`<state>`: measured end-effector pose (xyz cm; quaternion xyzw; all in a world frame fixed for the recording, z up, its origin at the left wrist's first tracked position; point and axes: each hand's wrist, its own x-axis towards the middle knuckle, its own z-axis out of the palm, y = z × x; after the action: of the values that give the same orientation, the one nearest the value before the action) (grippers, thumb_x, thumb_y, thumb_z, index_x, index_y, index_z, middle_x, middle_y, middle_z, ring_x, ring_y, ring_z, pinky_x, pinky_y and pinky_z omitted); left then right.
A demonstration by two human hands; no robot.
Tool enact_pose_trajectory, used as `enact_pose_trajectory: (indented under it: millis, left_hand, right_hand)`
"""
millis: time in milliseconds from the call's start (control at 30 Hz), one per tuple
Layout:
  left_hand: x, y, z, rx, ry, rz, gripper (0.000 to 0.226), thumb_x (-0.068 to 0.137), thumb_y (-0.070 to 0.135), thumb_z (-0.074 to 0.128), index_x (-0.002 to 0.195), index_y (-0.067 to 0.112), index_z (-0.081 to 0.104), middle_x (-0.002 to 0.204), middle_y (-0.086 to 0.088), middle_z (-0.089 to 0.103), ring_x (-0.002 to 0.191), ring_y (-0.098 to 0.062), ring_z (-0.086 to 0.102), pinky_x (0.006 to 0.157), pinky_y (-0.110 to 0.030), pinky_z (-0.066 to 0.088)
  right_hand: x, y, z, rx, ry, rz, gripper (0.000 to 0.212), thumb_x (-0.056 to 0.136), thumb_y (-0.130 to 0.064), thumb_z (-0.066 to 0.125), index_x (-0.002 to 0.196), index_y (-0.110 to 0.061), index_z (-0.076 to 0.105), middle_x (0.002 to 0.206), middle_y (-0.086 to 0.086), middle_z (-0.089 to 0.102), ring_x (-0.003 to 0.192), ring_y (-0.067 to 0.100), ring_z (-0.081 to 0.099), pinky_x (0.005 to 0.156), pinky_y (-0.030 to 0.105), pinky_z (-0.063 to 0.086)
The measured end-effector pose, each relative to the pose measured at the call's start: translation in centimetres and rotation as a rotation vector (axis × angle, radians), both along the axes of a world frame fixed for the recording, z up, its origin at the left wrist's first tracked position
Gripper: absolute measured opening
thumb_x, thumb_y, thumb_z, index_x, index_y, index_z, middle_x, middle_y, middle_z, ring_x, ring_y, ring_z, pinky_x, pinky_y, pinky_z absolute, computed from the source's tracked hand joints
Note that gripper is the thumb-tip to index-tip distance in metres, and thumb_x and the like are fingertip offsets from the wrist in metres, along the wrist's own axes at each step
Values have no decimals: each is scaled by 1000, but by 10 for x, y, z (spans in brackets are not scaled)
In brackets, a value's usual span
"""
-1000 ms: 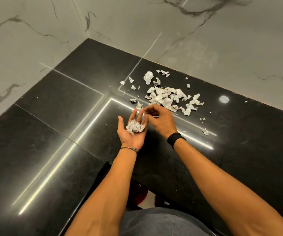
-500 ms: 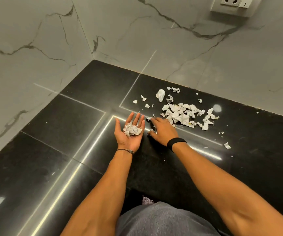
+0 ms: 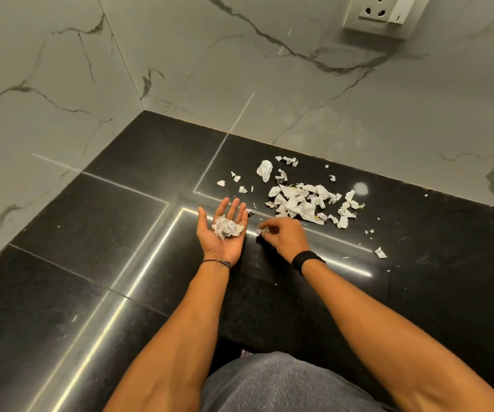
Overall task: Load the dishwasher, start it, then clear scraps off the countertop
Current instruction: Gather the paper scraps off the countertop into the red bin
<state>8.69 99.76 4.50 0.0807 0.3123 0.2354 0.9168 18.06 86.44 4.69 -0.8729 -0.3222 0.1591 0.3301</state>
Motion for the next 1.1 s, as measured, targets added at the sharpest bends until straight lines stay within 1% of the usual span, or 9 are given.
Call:
enact_pose_trajectory:
  millis: [133,233,333,433,567,733,867,1000,1100]
  left_hand:
    - [3,-1,0,4,34,19,69,96,58,52,137,3,58,136,-22,62,124,-36,61,113,-48,42]
    - [5,-6,2,6,46,15,72,92,58,57,139,4,56,135,-21,61,127,-36,58,115,-49,40]
    - [8,-7,4,12,7,-21,80,87,61,60,145,6,52,122,-20,66,116,-35,66,97,-48,55]
    - [10,-4,5,-4,-28,-24,68,95,61,50,138,9,58,118,-19,70,101,-34,73,77,-47,60]
    - [11,-2,6,-24,-65,-20,65,99,57,43,144,12,54,136,-20,62,110,-36,69,87,-53,54]
    - [16,1,3,-57,-107,-3,63,99,55,45,143,10,54,131,-22,65,111,-37,69,89,-52,58]
    - [17,12,-4,-79,-74,-3,66,98,55,49,145,9,51,137,-23,61,124,-41,61,113,-51,41]
    - [21,27,-7,-97,-69,12,66,97,55,50,141,7,54,137,-24,60,129,-42,56,116,-51,37]
    - [27,36,-8,-82,-69,16,65,97,56,50,138,6,57,137,-23,61,128,-41,58,115,-49,40]
  right_hand:
    - [-1,11,35,289,220,-15,18,83,-9,79,100,-12,78,91,-2,75,83,4,69,82,19,53]
    - [-9,25,53,377,262,96,24,80,-4,79,104,-11,77,98,0,77,92,7,71,88,20,55]
    - [-15,37,60,337,194,189,27,81,-5,75,105,-17,78,98,-5,77,92,6,71,89,24,56]
    - [-16,40,62,237,87,236,30,80,-12,77,107,-25,78,96,-6,76,88,6,70,87,28,56]
    - [-14,40,64,127,78,292,44,77,-21,83,119,-30,72,106,-5,74,95,6,68,90,28,54]
    - [-3,43,63,103,85,285,48,75,-25,86,121,-27,71,109,-5,72,99,6,64,90,24,50]
    - [21,48,59,149,78,160,38,80,-18,81,117,-21,71,110,-9,72,102,8,65,94,29,53]
    - [41,56,53,-27,-10,189,40,83,-16,77,122,-19,68,120,-1,70,111,16,63,99,36,51]
    - [44,64,44,-189,-71,253,47,84,-15,75,129,-19,64,127,4,67,117,23,61,100,33,45]
